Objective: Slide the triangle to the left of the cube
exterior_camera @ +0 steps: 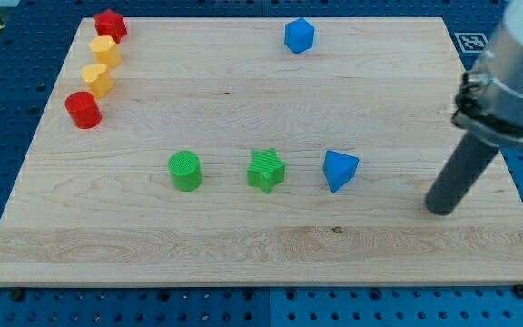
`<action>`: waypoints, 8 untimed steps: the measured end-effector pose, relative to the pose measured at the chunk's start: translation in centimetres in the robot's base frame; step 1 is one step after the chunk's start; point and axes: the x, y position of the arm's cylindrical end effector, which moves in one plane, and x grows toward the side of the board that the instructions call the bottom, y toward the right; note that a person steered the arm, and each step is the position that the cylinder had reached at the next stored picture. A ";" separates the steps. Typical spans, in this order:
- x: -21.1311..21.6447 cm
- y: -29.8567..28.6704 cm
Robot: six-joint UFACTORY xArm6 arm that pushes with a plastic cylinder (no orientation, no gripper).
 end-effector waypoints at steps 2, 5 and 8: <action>-1.0 -7.9; -7.4 -14.1; -12.1 -15.6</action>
